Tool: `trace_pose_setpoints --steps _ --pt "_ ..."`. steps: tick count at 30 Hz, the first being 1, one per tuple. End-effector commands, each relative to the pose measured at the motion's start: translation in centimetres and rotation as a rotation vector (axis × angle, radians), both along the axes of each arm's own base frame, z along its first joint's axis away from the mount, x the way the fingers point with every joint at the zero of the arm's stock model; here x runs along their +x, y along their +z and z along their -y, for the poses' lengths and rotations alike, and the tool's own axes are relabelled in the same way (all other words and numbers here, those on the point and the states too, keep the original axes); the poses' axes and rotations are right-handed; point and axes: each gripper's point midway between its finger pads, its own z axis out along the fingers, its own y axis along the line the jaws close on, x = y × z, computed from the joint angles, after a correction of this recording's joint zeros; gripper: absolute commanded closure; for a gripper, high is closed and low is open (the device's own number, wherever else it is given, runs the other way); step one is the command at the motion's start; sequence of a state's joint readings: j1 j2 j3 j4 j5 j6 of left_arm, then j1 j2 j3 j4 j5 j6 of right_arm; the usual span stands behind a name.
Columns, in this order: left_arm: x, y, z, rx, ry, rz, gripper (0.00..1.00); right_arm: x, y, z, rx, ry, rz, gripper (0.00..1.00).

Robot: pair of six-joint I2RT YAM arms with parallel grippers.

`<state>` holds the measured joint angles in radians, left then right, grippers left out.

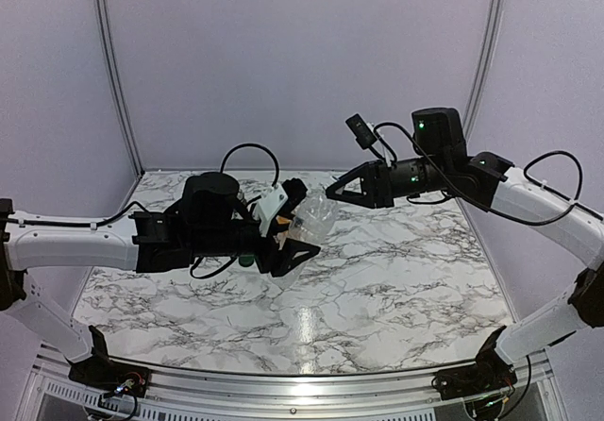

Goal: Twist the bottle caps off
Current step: Pass from the right arm to the left

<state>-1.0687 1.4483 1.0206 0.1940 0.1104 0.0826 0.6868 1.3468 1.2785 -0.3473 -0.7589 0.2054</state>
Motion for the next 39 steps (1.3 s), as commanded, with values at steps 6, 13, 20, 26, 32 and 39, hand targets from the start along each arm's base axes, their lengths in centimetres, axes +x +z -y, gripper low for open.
trace_pose_setpoints --steps 6,13,20,26,32,39 --pt "0.8 1.7 0.6 -0.061 0.028 0.033 0.40 -0.5 2.2 -1.0 0.070 0.054 0.052 1.00" --pt "1.0 1.9 0.6 -0.087 0.035 0.026 0.57 -0.6 2.2 -1.2 0.091 0.076 0.059 1.00" --pt "1.0 2.4 0.1 -0.151 0.057 0.017 0.62 0.6 2.0 -1.2 0.079 0.017 0.077 0.56" --pt "1.1 2.2 0.2 -0.180 0.066 -0.013 0.64 1.3 3.7 -0.6 0.135 -0.068 0.138 0.22" --pt "0.8 1.9 0.4 -0.191 0.052 -0.033 0.65 2.8 5.0 0.3 0.162 -0.186 0.181 0.21" --pt "0.7 1.7 0.7 -0.191 0.040 -0.037 0.65 2.7 5.0 -0.3 0.167 -0.166 0.167 0.30"
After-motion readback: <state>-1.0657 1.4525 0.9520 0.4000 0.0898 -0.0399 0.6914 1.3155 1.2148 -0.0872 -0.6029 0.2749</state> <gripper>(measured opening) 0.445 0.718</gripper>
